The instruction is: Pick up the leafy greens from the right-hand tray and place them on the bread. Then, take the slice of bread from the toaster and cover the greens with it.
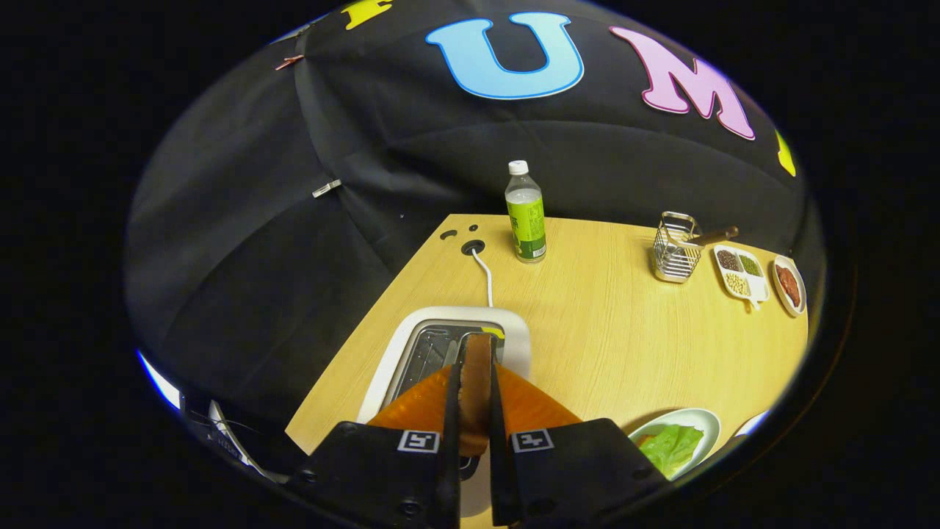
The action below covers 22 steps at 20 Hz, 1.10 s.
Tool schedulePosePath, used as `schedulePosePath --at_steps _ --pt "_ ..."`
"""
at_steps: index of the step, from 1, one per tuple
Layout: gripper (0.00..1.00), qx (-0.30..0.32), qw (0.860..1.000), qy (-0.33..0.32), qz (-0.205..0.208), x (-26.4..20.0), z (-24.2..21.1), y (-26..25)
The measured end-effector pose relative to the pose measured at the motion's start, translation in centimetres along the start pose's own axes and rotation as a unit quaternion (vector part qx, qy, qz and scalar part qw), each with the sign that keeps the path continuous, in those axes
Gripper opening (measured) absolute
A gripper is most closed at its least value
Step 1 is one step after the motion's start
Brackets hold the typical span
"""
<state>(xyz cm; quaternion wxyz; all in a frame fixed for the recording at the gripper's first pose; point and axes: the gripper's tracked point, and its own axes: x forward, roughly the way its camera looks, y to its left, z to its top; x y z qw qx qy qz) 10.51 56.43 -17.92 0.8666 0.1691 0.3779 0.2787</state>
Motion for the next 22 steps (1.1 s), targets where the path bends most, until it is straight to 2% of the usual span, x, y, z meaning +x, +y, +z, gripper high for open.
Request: schedulePosePath --at_steps 2,10,14,18,22 --pt "0.16 -0.005 1.0 -0.005 0.0 -0.4 0.1 0.1" --pt "0.15 0.033 0.997 -0.064 0.035 -5.7 4.4 1.3" --pt "0.15 0.039 0.991 -0.117 0.052 -10.6 7.4 0.8" --pt "0.15 0.06 0.984 -0.162 0.03 -15.1 9.0 -3.5" --pt "0.15 0.085 0.983 -0.164 -0.023 -17.3 6.0 -10.0"
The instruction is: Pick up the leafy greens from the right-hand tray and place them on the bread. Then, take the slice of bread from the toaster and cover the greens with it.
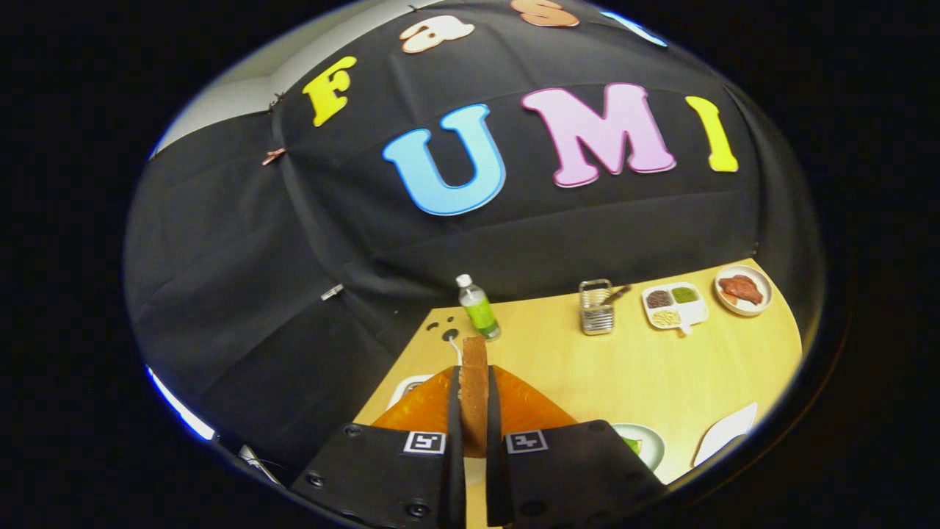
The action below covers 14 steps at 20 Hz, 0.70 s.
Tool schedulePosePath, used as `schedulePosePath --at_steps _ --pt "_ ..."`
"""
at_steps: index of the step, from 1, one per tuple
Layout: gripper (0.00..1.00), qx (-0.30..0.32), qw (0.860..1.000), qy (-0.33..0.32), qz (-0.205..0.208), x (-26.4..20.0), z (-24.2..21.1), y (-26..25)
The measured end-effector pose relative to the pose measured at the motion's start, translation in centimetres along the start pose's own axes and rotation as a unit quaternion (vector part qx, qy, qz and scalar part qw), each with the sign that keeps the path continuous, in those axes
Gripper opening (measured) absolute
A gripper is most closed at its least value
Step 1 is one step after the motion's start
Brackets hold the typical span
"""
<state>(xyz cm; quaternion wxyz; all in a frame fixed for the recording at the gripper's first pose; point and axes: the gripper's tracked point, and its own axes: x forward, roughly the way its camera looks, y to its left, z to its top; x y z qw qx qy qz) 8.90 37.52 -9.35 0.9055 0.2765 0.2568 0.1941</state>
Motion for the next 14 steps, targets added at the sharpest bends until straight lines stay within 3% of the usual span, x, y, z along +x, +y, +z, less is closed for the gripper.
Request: schedulePosePath --at_steps 7,10,14 --pt "0.15 0.04 0.994 0.034 -0.097 -2.2 -7.4 -10.8" --pt "0.15 0.072 0.99 0.046 -0.112 -1.7 -10.1 -12.8" --pt "0.15 0.107 0.988 0.053 -0.101 -0.4 -12.0 -12.3"
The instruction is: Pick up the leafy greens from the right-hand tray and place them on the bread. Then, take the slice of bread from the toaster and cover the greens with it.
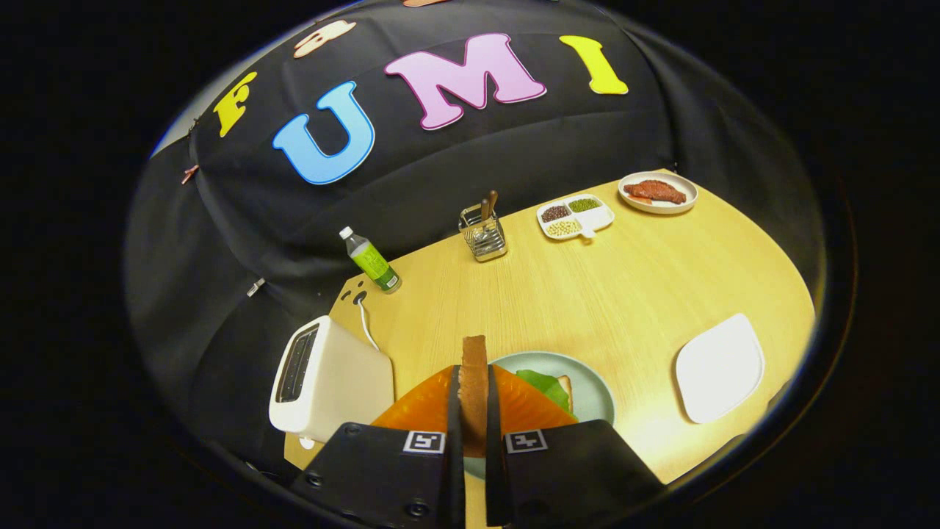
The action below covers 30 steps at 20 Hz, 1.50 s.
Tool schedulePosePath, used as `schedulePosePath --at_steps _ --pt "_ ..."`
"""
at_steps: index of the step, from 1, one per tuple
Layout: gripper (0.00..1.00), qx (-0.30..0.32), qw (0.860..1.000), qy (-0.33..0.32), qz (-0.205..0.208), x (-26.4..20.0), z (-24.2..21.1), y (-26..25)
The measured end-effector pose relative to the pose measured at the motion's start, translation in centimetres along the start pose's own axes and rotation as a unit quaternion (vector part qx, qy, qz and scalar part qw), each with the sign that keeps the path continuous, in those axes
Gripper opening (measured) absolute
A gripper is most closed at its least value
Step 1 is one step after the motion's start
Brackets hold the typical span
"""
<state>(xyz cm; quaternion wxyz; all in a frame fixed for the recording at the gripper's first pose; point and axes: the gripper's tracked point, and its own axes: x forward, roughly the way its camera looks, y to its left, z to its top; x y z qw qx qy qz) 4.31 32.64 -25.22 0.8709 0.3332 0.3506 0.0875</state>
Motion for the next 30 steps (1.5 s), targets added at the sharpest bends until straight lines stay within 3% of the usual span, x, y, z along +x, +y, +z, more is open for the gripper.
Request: schedulePosePath --at_steps 4,6,11,15,19,23,24,25,27,28,30 --pt "0.15 0.025 1.0 0.018 0.007 1.8 -1.7 0.4" --pt "0.15 0.031 0.999 0.027 -0.01 2.7 -2.7 -1.0" --pt "0.15 -0.015 0.996 0.049 -0.068 3.6 -4.9 -6.2" --pt "0.15 -0.03 0.994 0.069 -0.074 4.2 -5.7 -7.7" --pt "0.22 -0.069 0.992 0.07 -0.083 4.4 -5.9 -8.7" --pt "0.48 -0.097 0.986 0.072 -0.113 4.3 -6.1 -10.6" --pt "0.6 -0.097 0.986 0.076 -0.11 4.2 -6.1 -10.6" --pt "0.62 -0.093 0.986 0.076 -0.111 4.1 -6.0 -10.6" --pt "0.76 -0.089 0.987 0.072 -0.11 3.8 -5.2 -10.8" --pt "0.89 -0.091 0.987 0.073 -0.107 3.6 -5.1 -10.7" --pt "1.0 -0.106 0.986 0.071 -0.108 3.1 -4.9 -11.3"
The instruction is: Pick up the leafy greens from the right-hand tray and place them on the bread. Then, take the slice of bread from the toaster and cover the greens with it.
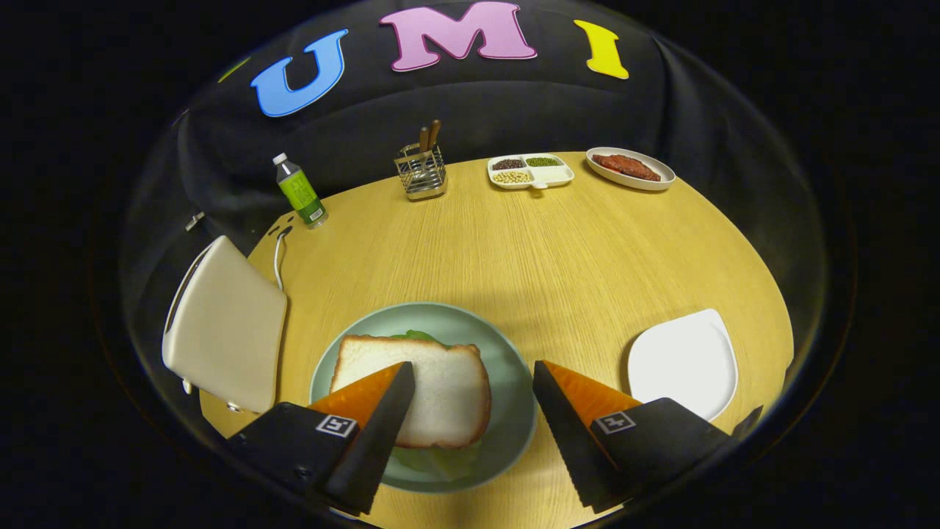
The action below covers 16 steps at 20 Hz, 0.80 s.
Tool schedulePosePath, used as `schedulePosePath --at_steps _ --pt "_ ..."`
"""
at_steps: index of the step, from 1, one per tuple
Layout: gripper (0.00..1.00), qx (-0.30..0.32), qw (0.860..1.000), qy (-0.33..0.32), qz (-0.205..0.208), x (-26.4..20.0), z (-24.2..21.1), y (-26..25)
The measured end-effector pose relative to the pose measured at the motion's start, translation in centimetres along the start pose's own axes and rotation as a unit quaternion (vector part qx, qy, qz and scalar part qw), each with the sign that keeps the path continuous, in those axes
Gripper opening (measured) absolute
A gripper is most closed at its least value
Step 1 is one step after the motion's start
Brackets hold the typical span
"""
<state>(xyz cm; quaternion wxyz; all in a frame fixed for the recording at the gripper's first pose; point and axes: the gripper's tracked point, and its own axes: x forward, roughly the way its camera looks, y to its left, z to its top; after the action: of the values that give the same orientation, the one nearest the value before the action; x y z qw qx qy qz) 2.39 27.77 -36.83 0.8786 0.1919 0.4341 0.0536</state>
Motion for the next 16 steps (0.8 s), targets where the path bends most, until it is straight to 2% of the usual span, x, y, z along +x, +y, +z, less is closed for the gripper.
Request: schedulePosePath --at_steps 6,12,16 --pt "0.99 -0.013 0.999 -0.03 0.017 -2.9 2.4 -0.9" --pt "0.99 -0.011 0.995 -0.081 0.056 -8.0 7.5 -1.6" --pt "0.99 -0.044 0.989 -0.127 0.07 -11.9 11.8 -3.0"
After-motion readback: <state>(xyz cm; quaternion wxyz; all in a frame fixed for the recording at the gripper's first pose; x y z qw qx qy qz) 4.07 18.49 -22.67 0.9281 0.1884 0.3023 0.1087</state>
